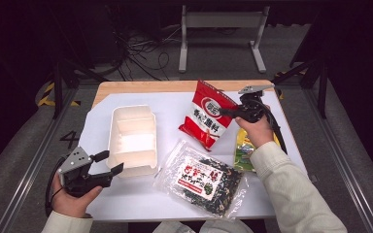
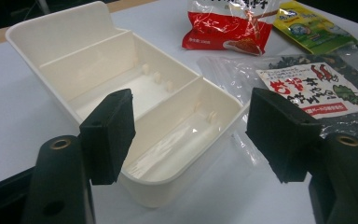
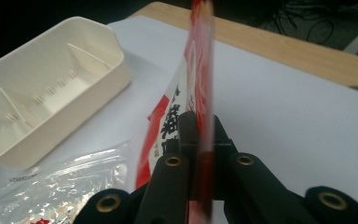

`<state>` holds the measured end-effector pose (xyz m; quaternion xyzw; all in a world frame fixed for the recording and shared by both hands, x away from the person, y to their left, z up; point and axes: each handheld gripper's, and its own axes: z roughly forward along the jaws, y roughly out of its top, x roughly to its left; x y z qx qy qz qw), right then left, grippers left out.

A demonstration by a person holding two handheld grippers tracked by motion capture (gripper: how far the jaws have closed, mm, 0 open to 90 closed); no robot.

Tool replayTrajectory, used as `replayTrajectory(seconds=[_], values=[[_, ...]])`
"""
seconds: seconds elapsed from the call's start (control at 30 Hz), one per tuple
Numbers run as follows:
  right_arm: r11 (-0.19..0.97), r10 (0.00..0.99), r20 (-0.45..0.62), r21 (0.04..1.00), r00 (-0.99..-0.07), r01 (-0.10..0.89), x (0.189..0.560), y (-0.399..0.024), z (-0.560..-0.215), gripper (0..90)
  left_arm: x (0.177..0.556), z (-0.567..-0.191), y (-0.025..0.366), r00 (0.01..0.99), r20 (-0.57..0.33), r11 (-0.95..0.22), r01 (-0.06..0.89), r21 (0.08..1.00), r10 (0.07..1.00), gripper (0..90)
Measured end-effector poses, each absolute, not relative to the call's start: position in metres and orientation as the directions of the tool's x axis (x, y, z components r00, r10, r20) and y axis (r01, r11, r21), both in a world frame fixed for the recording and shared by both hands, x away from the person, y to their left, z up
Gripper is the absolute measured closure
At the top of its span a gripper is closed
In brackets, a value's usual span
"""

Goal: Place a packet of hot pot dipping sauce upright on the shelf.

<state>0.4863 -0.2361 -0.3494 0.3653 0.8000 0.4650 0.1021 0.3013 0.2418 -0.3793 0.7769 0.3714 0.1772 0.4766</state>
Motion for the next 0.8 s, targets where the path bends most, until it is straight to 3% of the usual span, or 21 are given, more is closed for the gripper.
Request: replayTrajectory(seconds=[0.27,0.63,0.8], values=[[0.39,0.642,0.02,0.852,-0.767,0.349,0.465,-0.223,-0.318,88.6,0.304,-0.379,0.237,0.687,-0.072,-0.275,0.383,0.882,0.723,38.7],[0.392,0.593,0.022,0.865,-0.805,0.313,0.447,-0.232,-0.295,88.6,0.309,-0.377,0.231,0.721,-0.121,-0.24,0.377,0.895,0.683,36.4],[0.419,0.564,-0.007,0.864,-0.826,0.278,0.436,-0.232,-0.285,88.6,0.311,-0.377,0.226,0.744,-0.096,-0.248,0.338,0.908,0.661,35.7]])
